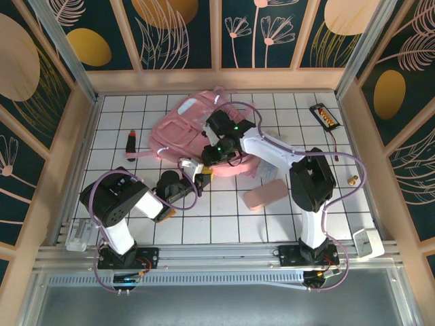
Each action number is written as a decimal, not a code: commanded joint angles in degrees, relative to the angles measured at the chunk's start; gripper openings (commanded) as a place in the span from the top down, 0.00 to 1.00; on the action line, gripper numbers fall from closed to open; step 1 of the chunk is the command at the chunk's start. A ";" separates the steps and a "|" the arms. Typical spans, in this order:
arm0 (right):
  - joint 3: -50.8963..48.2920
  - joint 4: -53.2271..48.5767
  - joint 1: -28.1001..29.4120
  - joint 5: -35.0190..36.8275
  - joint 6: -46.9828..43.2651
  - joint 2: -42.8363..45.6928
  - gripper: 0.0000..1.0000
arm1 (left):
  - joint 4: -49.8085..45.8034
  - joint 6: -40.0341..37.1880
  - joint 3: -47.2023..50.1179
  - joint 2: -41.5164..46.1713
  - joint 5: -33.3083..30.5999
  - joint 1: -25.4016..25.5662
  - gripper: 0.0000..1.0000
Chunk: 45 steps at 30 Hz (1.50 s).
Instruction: Pack the student bag
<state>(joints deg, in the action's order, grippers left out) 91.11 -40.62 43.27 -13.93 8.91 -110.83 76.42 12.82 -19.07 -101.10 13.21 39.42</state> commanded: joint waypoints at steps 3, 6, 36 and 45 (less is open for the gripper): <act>8.44 -0.53 -0.25 -1.49 -7.66 -3.38 0.60 | 7.70 -2.86 0.37 1.13 3.84 1.27 1.00; 10.96 -9.12 -1.13 -8.73 -9.60 -0.89 0.61 | 7.17 -3.44 1.03 1.84 2.13 1.27 1.00; 23.20 -0.43 5.92 27.03 -1.66 -22.09 0.56 | 5.49 -5.11 2.90 2.57 2.52 1.26 1.00; 26.84 -1.62 7.62 6.39 -4.04 -19.93 0.46 | 5.01 -5.99 4.74 5.38 1.99 1.27 1.00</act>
<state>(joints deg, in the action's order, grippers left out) 117.12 -42.37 50.54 3.14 5.87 -132.33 76.05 8.75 -14.52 -97.95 12.97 40.07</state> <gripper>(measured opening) 0.537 0.048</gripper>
